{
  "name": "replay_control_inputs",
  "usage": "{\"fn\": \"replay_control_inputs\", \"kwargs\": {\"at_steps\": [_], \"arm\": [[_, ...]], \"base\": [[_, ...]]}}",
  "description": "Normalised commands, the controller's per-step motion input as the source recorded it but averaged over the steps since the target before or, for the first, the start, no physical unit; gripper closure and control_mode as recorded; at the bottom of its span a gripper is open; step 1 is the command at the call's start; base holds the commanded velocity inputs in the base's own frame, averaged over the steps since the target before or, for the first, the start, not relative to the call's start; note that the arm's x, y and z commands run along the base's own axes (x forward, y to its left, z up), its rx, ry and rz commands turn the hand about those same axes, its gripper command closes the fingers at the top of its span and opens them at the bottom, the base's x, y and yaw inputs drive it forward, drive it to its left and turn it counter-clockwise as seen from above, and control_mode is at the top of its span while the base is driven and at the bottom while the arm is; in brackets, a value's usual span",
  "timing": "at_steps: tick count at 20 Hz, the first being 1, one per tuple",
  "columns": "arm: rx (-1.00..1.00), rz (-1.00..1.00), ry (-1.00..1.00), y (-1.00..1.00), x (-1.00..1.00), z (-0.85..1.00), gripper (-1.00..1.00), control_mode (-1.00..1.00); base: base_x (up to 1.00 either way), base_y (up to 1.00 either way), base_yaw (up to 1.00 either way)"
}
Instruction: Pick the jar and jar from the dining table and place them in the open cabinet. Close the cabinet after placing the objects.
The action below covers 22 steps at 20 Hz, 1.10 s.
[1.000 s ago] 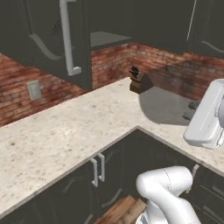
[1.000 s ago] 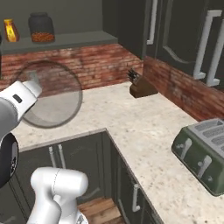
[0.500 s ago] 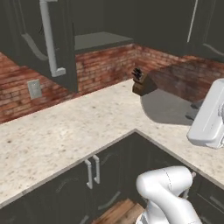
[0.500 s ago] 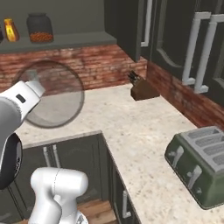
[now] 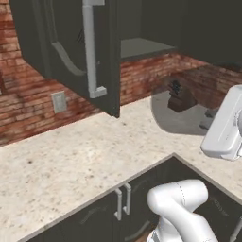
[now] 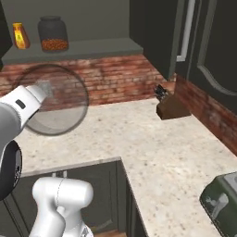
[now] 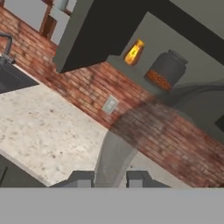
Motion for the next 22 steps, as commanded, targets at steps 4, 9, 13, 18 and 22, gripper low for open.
{"fn": "replay_control_inputs", "kwargs": {"at_steps": [4,9,13,18,22], "arm": [[0.0,0.0,0.0,0.0,0.0,0.0,1.0,1.0],[0.0,0.0,0.0,0.0,0.0,0.0,1.0,1.0],[0.0,0.0,0.0,0.0,0.0,0.0,1.0,1.0],[0.0,0.0,0.0,0.0,0.0,0.0,1.0,1.0],[0.0,0.0,0.0,0.0,0.0,0.0,1.0,1.0]], "base": [[0.71,-0.05,0.22],[0.64,-0.34,0.26],[0.62,-0.42,0.27],[0.42,-0.62,0.22],[0.64,-0.53,0.2]]}}
